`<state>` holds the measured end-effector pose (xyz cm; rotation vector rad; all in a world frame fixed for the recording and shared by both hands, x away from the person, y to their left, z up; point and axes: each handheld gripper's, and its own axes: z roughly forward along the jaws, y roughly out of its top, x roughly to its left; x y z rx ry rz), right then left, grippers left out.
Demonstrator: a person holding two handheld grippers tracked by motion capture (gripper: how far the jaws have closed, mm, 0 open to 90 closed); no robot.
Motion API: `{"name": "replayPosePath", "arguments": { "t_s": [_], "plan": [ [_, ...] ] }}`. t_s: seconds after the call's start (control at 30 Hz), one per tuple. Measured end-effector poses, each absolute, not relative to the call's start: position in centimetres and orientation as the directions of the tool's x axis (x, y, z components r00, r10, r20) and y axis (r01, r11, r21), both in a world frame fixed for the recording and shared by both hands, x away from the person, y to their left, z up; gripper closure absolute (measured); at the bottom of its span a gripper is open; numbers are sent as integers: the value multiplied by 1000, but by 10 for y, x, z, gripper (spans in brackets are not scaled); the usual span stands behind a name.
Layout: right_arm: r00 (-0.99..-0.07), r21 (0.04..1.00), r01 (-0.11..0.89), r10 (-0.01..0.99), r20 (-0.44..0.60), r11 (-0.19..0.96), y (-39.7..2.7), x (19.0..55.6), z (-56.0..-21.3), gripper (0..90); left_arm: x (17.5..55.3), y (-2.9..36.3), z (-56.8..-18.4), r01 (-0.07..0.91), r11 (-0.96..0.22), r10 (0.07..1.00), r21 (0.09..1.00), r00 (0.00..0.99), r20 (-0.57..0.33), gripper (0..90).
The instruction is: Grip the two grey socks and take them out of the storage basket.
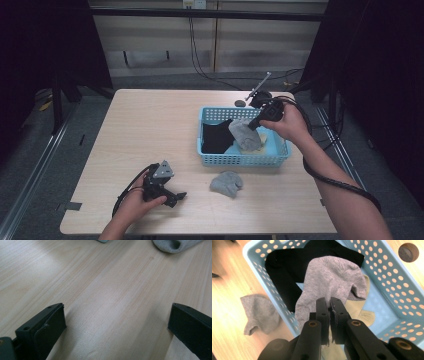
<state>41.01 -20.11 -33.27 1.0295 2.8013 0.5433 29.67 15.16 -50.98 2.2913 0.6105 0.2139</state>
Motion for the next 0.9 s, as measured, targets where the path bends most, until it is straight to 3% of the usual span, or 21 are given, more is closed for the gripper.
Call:
{"name": "replayPosePath", "arguments": {
  "t_s": [0.9],
  "plan": [
    [-840, 406, 499, 543, 8, 766, -193, 372, -304, 861, 296, 152, -510, 366, -608, 489, 704, 872, -30, 5]
  ]
}}
